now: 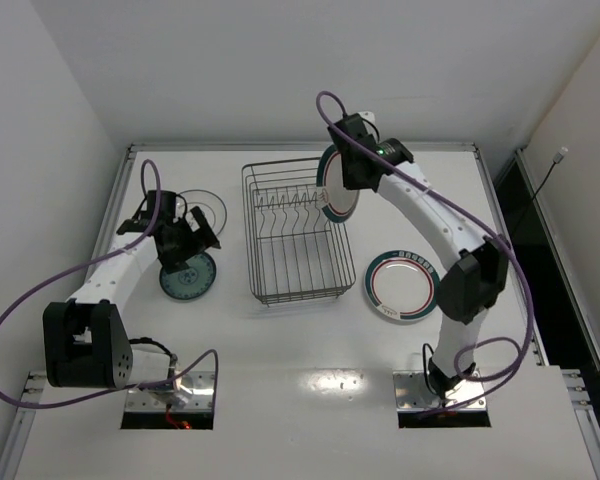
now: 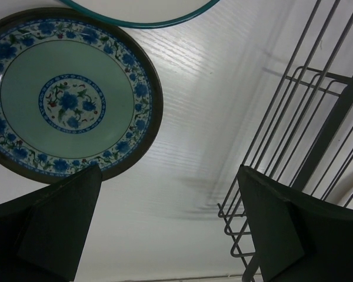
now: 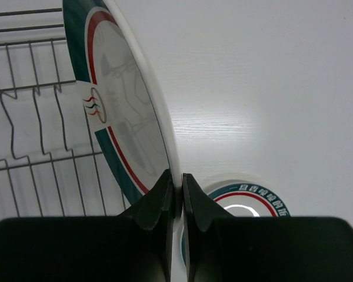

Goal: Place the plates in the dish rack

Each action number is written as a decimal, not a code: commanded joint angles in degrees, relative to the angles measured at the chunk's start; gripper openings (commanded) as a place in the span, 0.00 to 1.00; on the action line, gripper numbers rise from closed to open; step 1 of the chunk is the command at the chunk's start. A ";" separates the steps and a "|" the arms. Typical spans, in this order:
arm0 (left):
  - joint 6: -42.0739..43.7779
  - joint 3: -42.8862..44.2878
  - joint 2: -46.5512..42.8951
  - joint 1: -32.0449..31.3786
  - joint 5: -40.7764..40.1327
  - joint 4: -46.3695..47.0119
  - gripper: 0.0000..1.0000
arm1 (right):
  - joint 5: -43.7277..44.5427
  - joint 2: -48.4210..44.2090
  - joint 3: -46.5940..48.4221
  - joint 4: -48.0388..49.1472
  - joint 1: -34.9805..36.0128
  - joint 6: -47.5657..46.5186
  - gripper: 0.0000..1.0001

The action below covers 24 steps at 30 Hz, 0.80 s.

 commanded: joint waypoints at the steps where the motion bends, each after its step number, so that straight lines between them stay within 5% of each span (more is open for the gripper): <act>1: -0.70 1.67 -0.90 0.05 -2.22 -2.54 1.00 | 7.69 5.46 7.94 -2.02 1.42 0.48 0.00; 10: -0.17 5.89 -1.96 0.05 -9.42 -7.38 1.00 | 10.17 14.80 18.17 -6.87 2.65 1.01 0.00; 17: -0.78 6.95 -1.26 1.72 -12.50 -6.86 1.00 | -1.15 15.42 13.87 -6.87 3.18 4.60 0.00; 24: -4.91 5.72 1.91 6.46 -0.48 1.92 1.00 | -3.11 11.64 4.56 -3.36 4.94 5.93 0.03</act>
